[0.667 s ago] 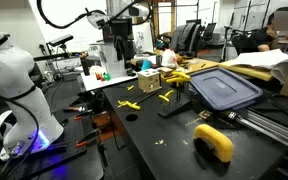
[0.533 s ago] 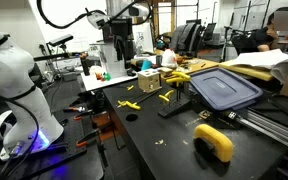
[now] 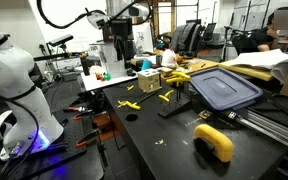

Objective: Remove the yellow object in the front part of the black platform and put it on the table

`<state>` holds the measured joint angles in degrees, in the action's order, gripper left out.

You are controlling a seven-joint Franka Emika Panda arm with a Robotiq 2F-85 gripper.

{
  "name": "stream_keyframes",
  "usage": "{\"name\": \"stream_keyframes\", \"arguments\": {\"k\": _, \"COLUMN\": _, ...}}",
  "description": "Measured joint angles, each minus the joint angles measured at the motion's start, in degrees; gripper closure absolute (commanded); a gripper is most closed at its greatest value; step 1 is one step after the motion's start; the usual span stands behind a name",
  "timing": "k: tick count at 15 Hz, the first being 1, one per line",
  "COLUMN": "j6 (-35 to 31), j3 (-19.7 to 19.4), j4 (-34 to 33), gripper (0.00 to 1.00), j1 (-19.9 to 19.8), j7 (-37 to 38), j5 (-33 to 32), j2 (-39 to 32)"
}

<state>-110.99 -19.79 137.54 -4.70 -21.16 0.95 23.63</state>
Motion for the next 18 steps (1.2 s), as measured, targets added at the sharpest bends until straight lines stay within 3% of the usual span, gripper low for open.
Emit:
{"name": "stream_keyframes", "arguments": {"k": 5, "j6": 0.0, "j3": 0.97, "j4": 0.0, "gripper": 0.0, "j1": -0.31, "j7": 0.12, "j5": 0.42, "j2": -0.23}}
{"name": "stream_keyframes", "arguments": {"k": 10, "j6": -0.44, "j3": 4.4, "j4": -0.22, "gripper": 0.0, "j1": -0.05, "j7": 1.52, "j5": 2.94, "j2": -1.74}}
{"name": "stream_keyframes", "arguments": {"k": 18, "j6": -9.46, "j3": 10.36, "j4": -0.49, "gripper": 0.0, "j1": 0.19, "j7": 9.89, "j5": 3.92, "j2": -8.61}}
